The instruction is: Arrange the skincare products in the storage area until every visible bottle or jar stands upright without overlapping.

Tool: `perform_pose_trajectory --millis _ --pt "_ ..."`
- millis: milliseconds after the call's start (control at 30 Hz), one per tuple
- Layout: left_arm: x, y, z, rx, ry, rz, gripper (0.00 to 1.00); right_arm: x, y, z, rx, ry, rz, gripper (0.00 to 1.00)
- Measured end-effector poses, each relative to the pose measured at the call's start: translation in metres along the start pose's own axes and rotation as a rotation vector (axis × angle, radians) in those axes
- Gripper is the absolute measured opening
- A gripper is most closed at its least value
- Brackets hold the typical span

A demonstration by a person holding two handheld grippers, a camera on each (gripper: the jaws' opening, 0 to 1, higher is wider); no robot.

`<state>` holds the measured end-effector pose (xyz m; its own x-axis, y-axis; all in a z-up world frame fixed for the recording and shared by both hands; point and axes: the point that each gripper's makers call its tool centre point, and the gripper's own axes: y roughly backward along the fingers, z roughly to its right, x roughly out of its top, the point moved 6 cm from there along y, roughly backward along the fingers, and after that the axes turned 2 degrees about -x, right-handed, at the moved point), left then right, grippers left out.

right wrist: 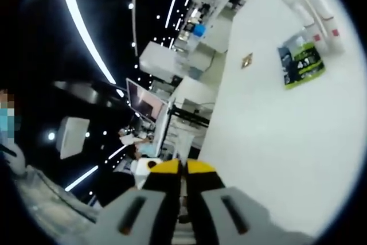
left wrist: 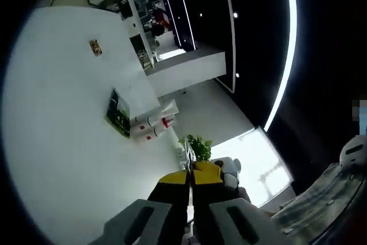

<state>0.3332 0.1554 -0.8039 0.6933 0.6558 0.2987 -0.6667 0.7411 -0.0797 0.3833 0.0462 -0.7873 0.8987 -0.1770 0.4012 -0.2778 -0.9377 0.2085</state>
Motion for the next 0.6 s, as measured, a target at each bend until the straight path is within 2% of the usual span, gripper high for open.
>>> perform_pose_trajectory --millis 133,267,333,400,500,600 --pt "-0.001 0.009 -0.001 0.012 0.015 0.023 0.00 0.000 -0.006 0.000 -0.032 0.003 0.021 0.00" --pt "-0.002 0.014 -0.002 0.017 0.058 0.072 0.00 -0.001 -0.011 0.001 -0.023 -0.029 0.014 0.01" --pt "0.000 0.016 -0.004 0.005 0.090 0.123 0.00 -0.004 -0.012 -0.001 -0.006 -0.055 -0.001 0.03" --pt "0.001 0.017 -0.006 0.005 0.104 0.145 0.00 -0.011 -0.011 -0.004 0.008 -0.068 -0.041 0.06" --pt "0.000 0.015 -0.006 0.006 0.112 0.146 0.00 -0.016 -0.009 -0.005 -0.013 -0.003 -0.063 0.02" --pt "-0.001 0.015 -0.006 0.013 0.118 0.144 0.00 -0.015 -0.008 -0.006 -0.022 -0.035 -0.058 0.01"
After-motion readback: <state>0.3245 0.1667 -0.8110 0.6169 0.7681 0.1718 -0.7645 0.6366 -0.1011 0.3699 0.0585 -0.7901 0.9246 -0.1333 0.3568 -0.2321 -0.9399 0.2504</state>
